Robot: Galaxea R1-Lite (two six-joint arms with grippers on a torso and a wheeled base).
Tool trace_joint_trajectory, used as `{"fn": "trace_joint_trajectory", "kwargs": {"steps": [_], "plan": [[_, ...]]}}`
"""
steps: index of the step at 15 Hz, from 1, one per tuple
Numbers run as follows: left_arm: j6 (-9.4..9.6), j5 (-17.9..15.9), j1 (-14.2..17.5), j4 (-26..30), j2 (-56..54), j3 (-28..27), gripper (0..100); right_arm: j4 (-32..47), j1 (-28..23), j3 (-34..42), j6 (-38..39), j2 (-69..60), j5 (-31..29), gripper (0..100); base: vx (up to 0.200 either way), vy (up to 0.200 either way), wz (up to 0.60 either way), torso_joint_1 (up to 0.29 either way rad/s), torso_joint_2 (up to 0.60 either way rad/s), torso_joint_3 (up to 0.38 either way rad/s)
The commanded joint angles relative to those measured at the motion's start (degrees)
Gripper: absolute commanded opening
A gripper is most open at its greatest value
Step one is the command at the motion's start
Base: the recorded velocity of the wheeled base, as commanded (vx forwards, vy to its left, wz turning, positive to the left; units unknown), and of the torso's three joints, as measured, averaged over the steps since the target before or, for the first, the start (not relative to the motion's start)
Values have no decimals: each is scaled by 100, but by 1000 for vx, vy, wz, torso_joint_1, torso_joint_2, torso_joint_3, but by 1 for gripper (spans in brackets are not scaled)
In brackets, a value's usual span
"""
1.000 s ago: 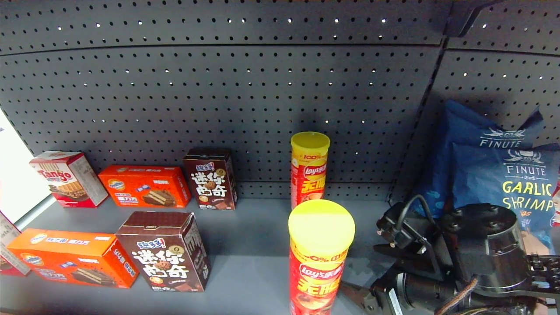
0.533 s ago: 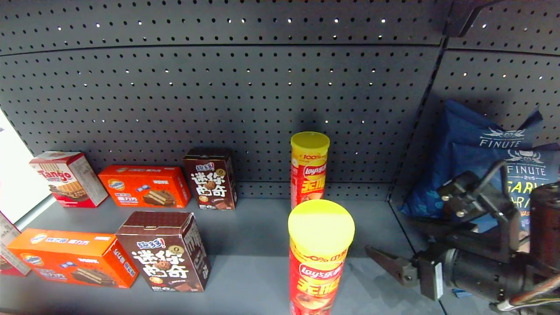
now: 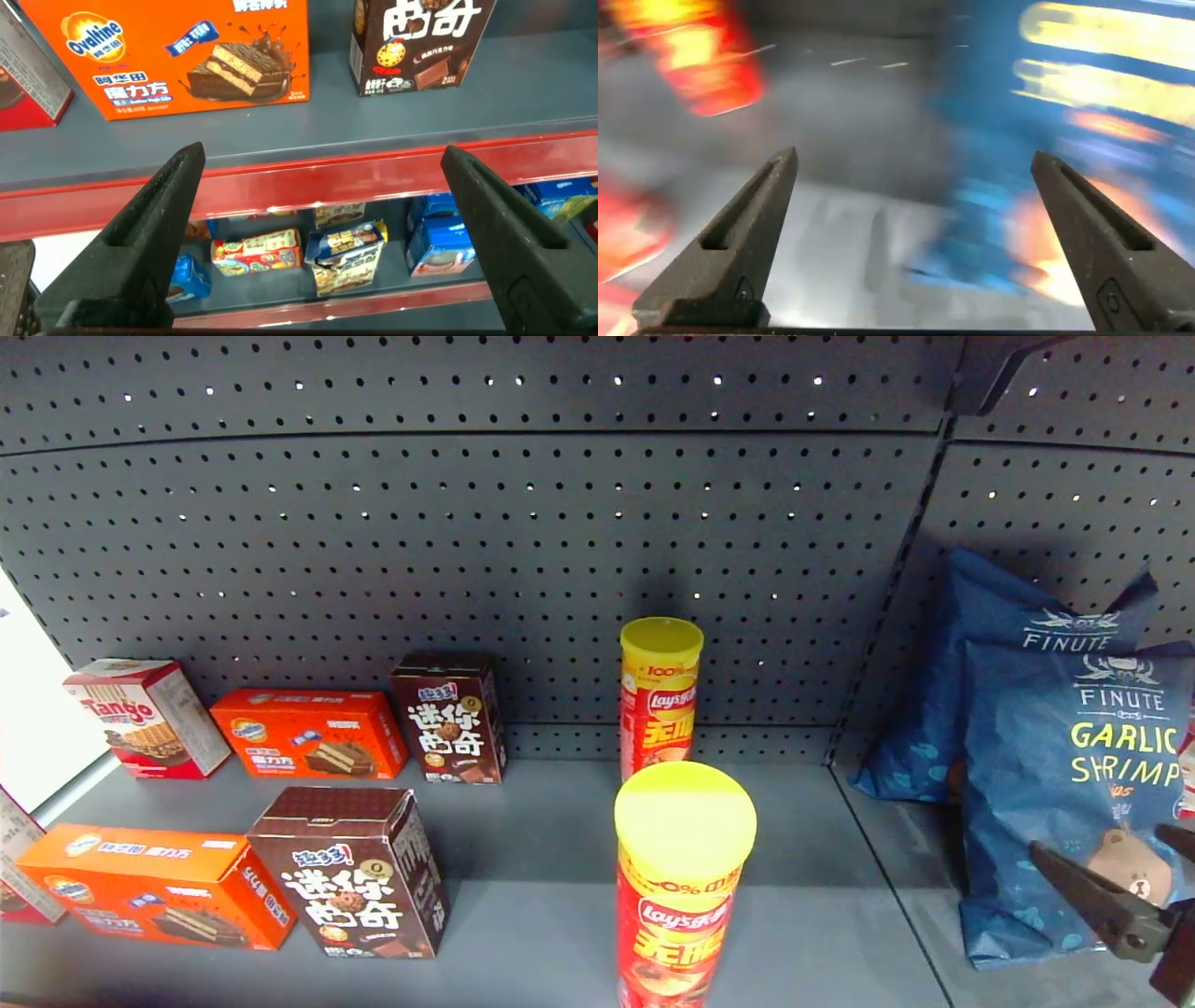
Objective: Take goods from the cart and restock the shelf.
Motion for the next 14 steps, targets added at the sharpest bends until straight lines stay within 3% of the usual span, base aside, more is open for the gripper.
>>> {"fn": "trace_joint_trajectory", "kwargs": {"steps": [1, 3, 5, 7, 10, 12, 14], "plan": [[4, 3, 0, -1, -87, -2, 100, -25, -153, 549, 3, -868, -672, 100, 0, 0, 0, 0, 0, 0], [4, 3, 0, -1, -78, -2, 100, -25, -162, 997, 3, -1316, -1499, 100, 0, 0, 0, 0, 0, 0], [4, -6, 0, -1, -78, -2, 100, 1, -320, 1182, 3, -1553, -1833, 100, 0, 0, 0, 0, 0, 0], [4, 3, 0, -1, -78, -2, 100, 1, -1551, 1463, 12, -1738, -1920, 100, 0, 0, 0, 0, 0, 0], [4, 3, 0, -1, -78, -11, 100, 151, -2570, 1762, -14, -2265, -1929, 100, 0, 0, 0, 0, 0, 0], [4, 56, 17, -1, -78, -2, 100, 1012, -3713, 1762, -32, -2924, -1894, 100, 0, 0, 0, 0, 0, 0], [4, 197, 17, -1, -78, -2, 100, 1961, -4223, 1709, -41, -3750, -1859, 100, 0, 0, 0, 0, 0, 0]]}}
